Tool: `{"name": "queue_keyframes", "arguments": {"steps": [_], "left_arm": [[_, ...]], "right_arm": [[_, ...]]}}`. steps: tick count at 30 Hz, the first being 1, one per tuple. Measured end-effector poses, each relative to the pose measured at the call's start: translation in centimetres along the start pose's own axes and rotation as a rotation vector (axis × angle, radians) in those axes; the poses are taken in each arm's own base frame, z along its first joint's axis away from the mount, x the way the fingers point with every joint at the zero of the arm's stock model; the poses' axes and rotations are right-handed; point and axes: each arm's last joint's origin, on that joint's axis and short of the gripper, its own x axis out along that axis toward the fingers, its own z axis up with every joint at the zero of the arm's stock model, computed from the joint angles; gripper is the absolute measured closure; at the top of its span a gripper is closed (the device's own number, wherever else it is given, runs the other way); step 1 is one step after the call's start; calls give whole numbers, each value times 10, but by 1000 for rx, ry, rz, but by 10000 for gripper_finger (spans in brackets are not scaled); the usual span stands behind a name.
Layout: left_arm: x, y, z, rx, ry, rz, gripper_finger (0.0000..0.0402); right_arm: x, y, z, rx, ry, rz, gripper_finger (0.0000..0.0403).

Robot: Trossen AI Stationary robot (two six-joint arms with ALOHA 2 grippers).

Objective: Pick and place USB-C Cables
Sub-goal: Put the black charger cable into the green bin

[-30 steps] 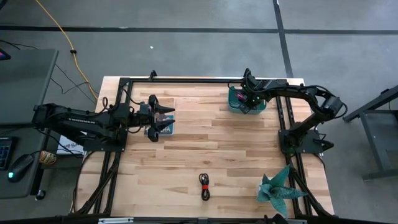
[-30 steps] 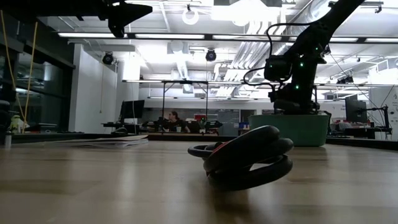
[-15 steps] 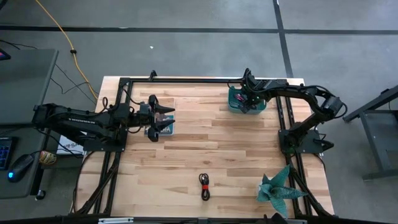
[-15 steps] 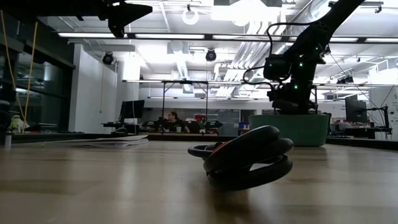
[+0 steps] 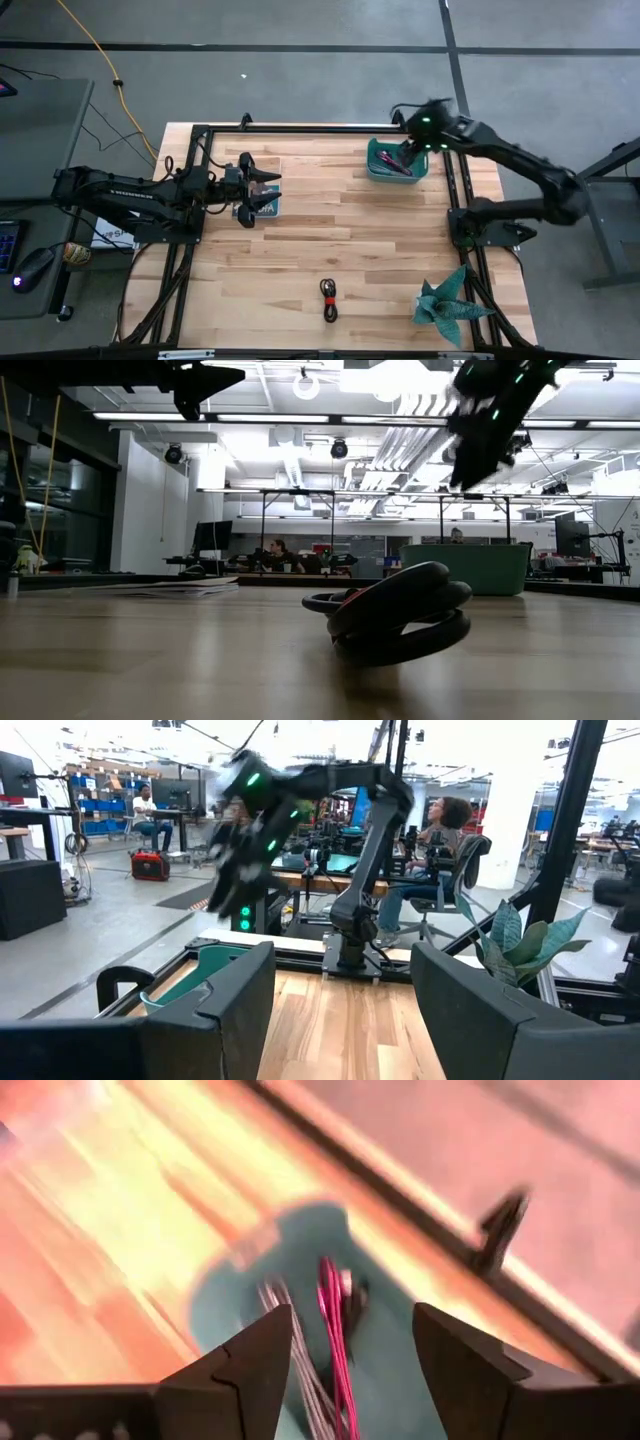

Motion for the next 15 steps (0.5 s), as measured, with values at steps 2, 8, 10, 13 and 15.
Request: {"name": "queue_keyframes", "arguments": {"steps": [2,8,10,13,15], "left_arm": [[0,0,0,0,0,0,188],[0,0,0,0,0,0,188],[0,0,0,0,0,0,188],[0,0,0,0,0,0,188],[0,0,0,0,-1,1,188]], "right_arm": [[-25,1,-1,8,-113,15,203],[-76,4,-10,12,-342,91,204],[-84,5,-13,13,-374,100,204],[-85,5,-14,10,-380,104,204],[-83,5,-13,7,-372,115,204]]}}
